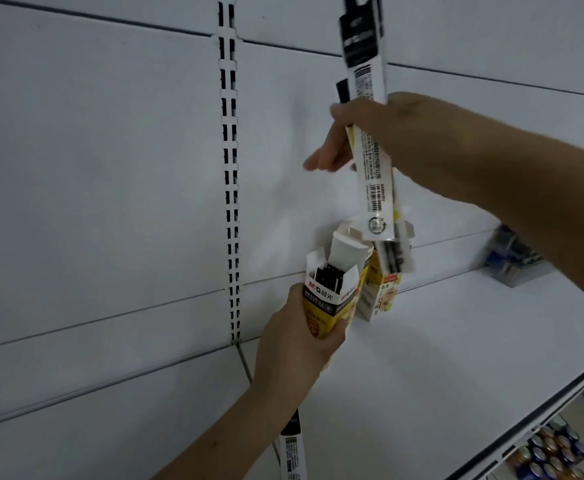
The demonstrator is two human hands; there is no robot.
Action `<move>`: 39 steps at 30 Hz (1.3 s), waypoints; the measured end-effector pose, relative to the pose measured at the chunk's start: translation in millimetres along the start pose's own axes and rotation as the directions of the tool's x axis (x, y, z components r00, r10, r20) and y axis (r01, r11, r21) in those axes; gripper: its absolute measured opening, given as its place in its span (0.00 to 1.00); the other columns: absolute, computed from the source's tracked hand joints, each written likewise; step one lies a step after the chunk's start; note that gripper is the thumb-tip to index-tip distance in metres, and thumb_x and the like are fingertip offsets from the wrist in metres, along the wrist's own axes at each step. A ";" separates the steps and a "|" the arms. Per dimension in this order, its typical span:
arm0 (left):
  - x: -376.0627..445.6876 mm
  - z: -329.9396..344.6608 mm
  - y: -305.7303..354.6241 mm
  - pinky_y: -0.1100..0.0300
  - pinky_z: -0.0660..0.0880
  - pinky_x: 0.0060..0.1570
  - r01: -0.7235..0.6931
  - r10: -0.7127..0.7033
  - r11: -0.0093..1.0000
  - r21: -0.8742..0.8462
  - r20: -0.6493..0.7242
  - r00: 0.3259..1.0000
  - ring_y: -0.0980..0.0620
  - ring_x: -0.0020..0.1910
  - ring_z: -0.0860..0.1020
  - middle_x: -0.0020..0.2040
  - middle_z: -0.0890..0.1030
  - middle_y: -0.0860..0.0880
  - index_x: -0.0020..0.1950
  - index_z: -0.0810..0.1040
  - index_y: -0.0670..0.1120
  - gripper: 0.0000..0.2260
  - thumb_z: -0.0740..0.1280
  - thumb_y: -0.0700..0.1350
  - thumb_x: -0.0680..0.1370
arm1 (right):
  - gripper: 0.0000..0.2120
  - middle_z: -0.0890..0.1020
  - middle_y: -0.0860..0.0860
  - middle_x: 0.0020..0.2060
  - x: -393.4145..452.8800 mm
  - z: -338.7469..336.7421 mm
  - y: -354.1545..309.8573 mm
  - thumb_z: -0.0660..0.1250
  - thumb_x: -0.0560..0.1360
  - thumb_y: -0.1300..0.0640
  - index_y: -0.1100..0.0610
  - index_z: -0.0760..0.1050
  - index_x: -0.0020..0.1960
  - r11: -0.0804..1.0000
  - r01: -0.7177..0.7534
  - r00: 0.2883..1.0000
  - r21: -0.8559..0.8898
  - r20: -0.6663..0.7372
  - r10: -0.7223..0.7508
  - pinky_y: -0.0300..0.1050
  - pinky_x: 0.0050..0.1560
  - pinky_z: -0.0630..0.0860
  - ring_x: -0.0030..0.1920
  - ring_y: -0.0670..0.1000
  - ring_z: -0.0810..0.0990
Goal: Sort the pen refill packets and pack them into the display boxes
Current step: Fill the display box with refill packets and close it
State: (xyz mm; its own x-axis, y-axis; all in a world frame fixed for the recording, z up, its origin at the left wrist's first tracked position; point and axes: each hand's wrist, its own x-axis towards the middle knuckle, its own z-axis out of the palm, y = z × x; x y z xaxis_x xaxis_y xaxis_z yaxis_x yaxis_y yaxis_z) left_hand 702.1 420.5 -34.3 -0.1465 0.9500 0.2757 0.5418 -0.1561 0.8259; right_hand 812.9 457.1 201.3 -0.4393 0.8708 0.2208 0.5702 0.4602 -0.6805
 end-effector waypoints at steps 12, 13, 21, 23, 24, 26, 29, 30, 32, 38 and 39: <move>7.3 -7.2 -5.8 0.54 0.80 0.49 -0.071 0.071 0.991 0.115 0.003 0.997 0.58 0.50 0.80 0.54 0.82 0.58 0.66 0.70 0.59 0.25 0.71 0.62 0.71 | 0.15 0.87 0.53 0.41 -22.7 7.7 53.5 0.65 0.77 0.46 0.57 0.83 0.50 0.983 -0.044 0.998 0.179 -0.029 0.050 0.39 0.40 0.83 0.39 0.53 0.86; 7.4 -7.0 -6.0 0.53 0.80 0.49 -0.071 0.071 0.992 0.108 0.002 0.997 0.58 0.50 0.81 0.54 0.82 0.59 0.66 0.70 0.59 0.25 0.71 0.62 0.71 | 0.14 0.87 0.53 0.41 -23.3 6.2 57.2 0.66 0.76 0.47 0.56 0.83 0.51 0.983 -0.058 0.998 0.176 -0.024 0.063 0.37 0.40 0.82 0.39 0.52 0.87; 9.6 -7.2 -4.6 0.55 0.80 0.50 -0.091 0.089 0.987 0.132 0.025 0.996 0.59 0.50 0.80 0.54 0.81 0.59 0.65 0.70 0.59 0.25 0.71 0.61 0.72 | 0.12 0.86 0.49 0.47 -23.8 -1.7 73.8 0.65 0.77 0.50 0.54 0.82 0.54 0.989 0.098 0.988 0.112 -0.133 -0.083 0.38 0.43 0.82 0.45 0.46 0.86; 9.8 -7.6 -3.8 0.56 0.79 0.51 -0.097 0.093 0.987 0.125 0.037 0.995 0.59 0.51 0.80 0.54 0.81 0.59 0.65 0.70 0.58 0.24 0.72 0.61 0.72 | 0.12 0.86 0.49 0.46 -24.4 4.6 78.9 0.64 0.78 0.50 0.54 0.82 0.54 0.987 0.117 0.987 0.108 -0.124 -0.104 0.38 0.42 0.82 0.45 0.46 0.86; 10.2 -7.8 -3.8 0.56 0.79 0.51 -0.099 0.094 0.987 0.123 0.043 0.995 0.59 0.51 0.80 0.54 0.81 0.59 0.65 0.70 0.58 0.24 0.72 0.60 0.72 | 0.12 0.86 0.49 0.46 -24.5 7.3 81.5 0.64 0.78 0.50 0.54 0.82 0.54 0.988 0.115 0.988 0.100 -0.114 -0.104 0.39 0.42 0.82 0.45 0.47 0.86; 10.9 -8.0 -4.4 0.55 0.80 0.51 -0.101 0.096 0.987 0.121 0.047 0.994 0.59 0.51 0.80 0.54 0.81 0.59 0.65 0.70 0.59 0.24 0.71 0.61 0.72 | 0.11 0.86 0.49 0.46 -24.3 11.0 85.5 0.65 0.78 0.50 0.53 0.82 0.54 0.991 0.095 0.992 0.097 -0.097 -0.086 0.41 0.42 0.83 0.45 0.48 0.86; 11.6 -8.3 -5.6 0.55 0.80 0.52 -0.101 0.095 0.987 0.123 0.047 0.994 0.59 0.52 0.80 0.55 0.81 0.59 0.66 0.70 0.59 0.25 0.72 0.61 0.71 | 0.10 0.86 0.48 0.45 -23.8 13.8 88.3 0.66 0.78 0.52 0.55 0.83 0.51 0.991 0.059 0.995 0.123 -0.092 -0.048 0.37 0.39 0.82 0.44 0.46 0.86; 12.0 -8.4 -6.0 0.56 0.80 0.52 -0.101 0.096 0.987 0.122 0.048 0.994 0.59 0.52 0.80 0.55 0.81 0.59 0.66 0.69 0.59 0.25 0.72 0.61 0.71 | 0.09 0.87 0.47 0.44 -23.3 14.0 89.1 0.66 0.77 0.52 0.54 0.83 0.50 0.993 0.049 0.995 0.108 -0.092 -0.039 0.36 0.39 0.81 0.43 0.45 0.86; 12.5 -8.7 -7.0 0.56 0.80 0.52 -0.103 0.098 0.988 0.114 0.049 0.994 0.59 0.52 0.80 0.56 0.81 0.60 0.66 0.69 0.59 0.26 0.72 0.61 0.71 | 0.07 0.87 0.45 0.41 -23.3 13.7 89.7 0.68 0.76 0.51 0.53 0.83 0.48 0.997 0.021 0.997 0.076 -0.079 -0.015 0.34 0.38 0.81 0.40 0.45 0.86; 12.4 -9.0 -7.4 0.58 0.79 0.53 -0.103 0.099 0.988 0.113 0.040 0.994 0.59 0.53 0.80 0.57 0.81 0.59 0.67 0.69 0.59 0.26 0.72 0.61 0.71 | 0.08 0.86 0.42 0.39 -22.8 21.8 93.5 0.71 0.73 0.46 0.49 0.82 0.48 0.995 -0.004 0.992 -0.100 -0.129 -0.009 0.32 0.38 0.79 0.39 0.39 0.84; 12.1 -8.8 -7.3 0.59 0.79 0.53 -0.105 0.101 0.987 0.119 0.039 0.994 0.59 0.53 0.80 0.57 0.81 0.59 0.67 0.69 0.59 0.26 0.72 0.61 0.71 | 0.08 0.85 0.42 0.40 -22.9 24.6 92.2 0.71 0.73 0.46 0.49 0.82 0.48 0.993 0.017 0.990 -0.113 -0.137 -0.033 0.31 0.39 0.79 0.40 0.38 0.83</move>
State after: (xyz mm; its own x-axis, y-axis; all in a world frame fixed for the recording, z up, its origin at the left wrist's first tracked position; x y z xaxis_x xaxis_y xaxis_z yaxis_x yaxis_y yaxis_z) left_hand 689.1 430.7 -32.6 -0.0585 0.9394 0.3379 0.6487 -0.2215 0.7281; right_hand 858.5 475.3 116.2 -0.3581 0.8708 0.3368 0.6376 0.4916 -0.5931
